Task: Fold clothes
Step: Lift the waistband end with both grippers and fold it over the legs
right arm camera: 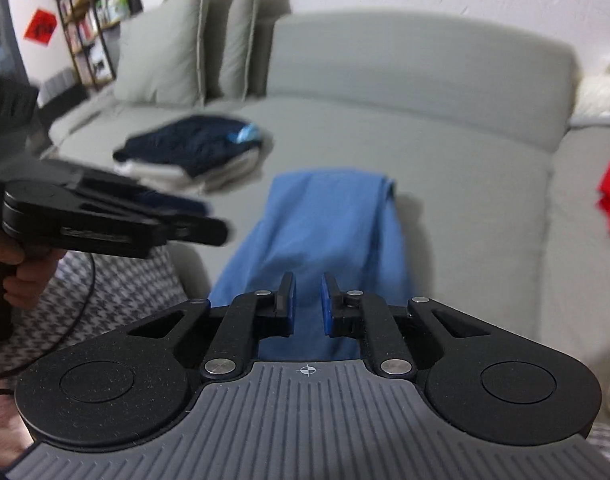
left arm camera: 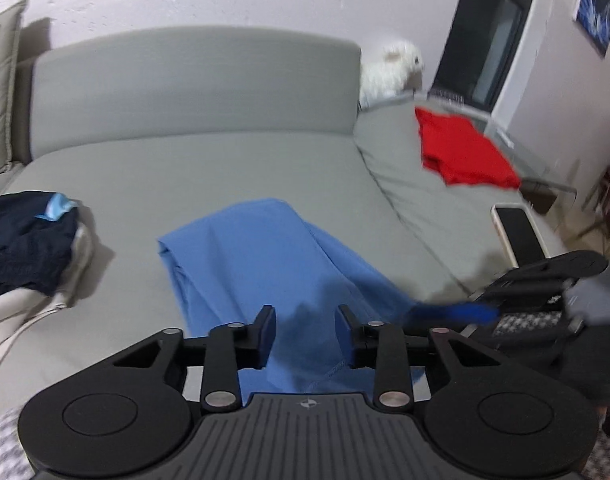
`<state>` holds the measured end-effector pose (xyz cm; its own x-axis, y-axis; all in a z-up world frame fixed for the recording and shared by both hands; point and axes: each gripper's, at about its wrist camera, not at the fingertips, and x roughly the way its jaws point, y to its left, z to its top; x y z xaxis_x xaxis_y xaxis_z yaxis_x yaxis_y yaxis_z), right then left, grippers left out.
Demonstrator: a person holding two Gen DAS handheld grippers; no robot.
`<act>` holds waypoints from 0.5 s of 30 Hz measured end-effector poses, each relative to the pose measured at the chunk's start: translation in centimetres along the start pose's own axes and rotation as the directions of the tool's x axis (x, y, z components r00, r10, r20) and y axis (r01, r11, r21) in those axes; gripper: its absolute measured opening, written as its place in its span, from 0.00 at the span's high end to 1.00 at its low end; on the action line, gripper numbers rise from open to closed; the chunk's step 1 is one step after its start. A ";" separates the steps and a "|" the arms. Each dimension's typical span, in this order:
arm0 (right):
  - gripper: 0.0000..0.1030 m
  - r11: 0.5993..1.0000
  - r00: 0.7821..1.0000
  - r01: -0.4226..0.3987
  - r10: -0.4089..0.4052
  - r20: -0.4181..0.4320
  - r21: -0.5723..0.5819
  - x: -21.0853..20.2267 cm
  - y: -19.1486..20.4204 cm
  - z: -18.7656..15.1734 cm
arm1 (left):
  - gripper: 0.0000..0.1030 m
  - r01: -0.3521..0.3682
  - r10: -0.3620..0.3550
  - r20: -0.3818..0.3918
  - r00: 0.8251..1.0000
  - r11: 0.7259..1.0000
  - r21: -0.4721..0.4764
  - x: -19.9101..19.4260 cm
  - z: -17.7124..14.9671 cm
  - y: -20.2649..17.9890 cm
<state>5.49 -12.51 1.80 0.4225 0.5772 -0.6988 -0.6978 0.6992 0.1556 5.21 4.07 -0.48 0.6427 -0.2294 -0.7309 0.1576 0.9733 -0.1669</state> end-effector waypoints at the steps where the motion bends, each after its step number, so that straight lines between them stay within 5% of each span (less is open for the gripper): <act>1: 0.85 1.000 1.000 -0.003 0.003 -0.020 -0.009 1.1 0.3 -0.1 | 0.84 0.004 -0.003 -0.025 1.000 1.000 0.003 0.7 -0.3 0.0; 3: 0.84 1.000 0.997 0.005 -0.005 -0.072 -0.001 3.2 0.3 -0.7 | 0.87 -0.018 0.023 -0.218 0.976 0.999 0.028 4.4 -1.5 -0.1; 5: 0.94 0.999 0.989 0.040 -0.038 -0.142 0.010 4.8 -0.1 -1.6 | 0.88 -0.040 0.047 -0.287 0.957 0.999 0.032 5.6 -1.9 0.0; 8: 1.00 0.995 0.974 0.093 -0.082 -0.212 0.042 4.6 -1.2 -3.2 | 0.86 -0.027 0.028 -0.189 0.982 1.000 0.009 3.7 -1.5 0.3; 10: 0.89 0.993 0.984 0.081 -0.066 -0.165 0.085 2.8 -1.5 -3.0 | 0.69 0.015 -0.019 -0.095 0.995 0.999 -0.037 2.1 -1.6 0.8; 12: 0.69 0.993 0.993 0.075 -0.065 -0.101 0.094 1.4 -1.6 -3.0 | 0.66 0.117 -0.115 0.022 0.993 0.989 -0.095 0.5 -1.6 1.1; 15: 0.67 0.992 0.998 0.060 -0.060 -0.012 0.107 0.5 -1.6 -3.0 | 0.68 0.096 -0.098 -0.034 0.995 0.994 -0.047 1.4 -1.8 -0.3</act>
<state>5.10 -14.61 -0.95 0.4565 0.5295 -0.7150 -0.6052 0.7738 0.1867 4.66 3.50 -2.64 0.5982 -0.3232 -0.7333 0.1830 0.9460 -0.2676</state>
